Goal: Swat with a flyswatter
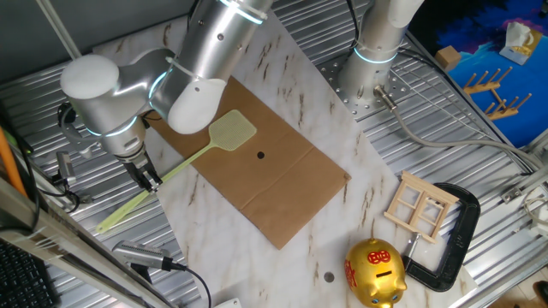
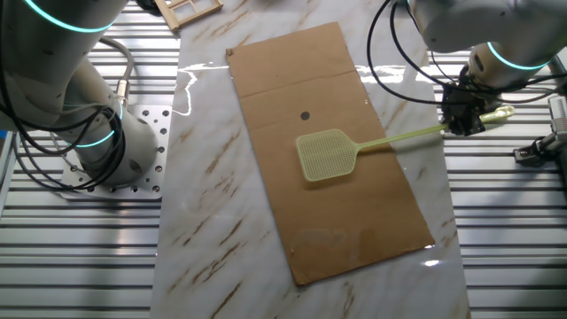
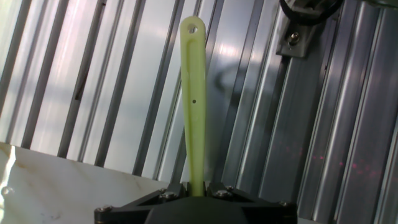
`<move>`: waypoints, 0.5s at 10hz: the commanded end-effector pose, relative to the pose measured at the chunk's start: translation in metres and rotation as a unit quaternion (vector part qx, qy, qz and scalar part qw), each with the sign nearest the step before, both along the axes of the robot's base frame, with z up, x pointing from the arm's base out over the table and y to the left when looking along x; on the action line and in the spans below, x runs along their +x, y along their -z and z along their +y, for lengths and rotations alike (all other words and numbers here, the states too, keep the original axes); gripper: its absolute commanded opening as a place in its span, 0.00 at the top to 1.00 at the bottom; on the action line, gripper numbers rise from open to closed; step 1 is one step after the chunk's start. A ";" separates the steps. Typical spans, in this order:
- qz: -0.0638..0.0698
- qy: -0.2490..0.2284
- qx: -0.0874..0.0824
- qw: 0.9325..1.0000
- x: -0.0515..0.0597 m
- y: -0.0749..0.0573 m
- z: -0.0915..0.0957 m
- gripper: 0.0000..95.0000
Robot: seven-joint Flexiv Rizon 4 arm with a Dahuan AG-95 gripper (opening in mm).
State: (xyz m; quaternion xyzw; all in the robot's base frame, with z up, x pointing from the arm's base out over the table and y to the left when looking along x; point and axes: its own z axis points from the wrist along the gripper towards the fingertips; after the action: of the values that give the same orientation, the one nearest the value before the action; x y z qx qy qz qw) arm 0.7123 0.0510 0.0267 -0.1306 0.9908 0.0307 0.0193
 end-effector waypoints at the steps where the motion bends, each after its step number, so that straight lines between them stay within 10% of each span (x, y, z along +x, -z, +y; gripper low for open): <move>1: 0.001 0.001 0.001 1.000 0.001 0.002 -0.001 1.00; 5: -0.001 -0.004 0.000 1.000 0.001 0.002 -0.001 1.00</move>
State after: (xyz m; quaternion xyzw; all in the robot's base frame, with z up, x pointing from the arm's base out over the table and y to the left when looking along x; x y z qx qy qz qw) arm 0.7135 0.0503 0.0245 -0.1350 0.9901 0.0314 0.0199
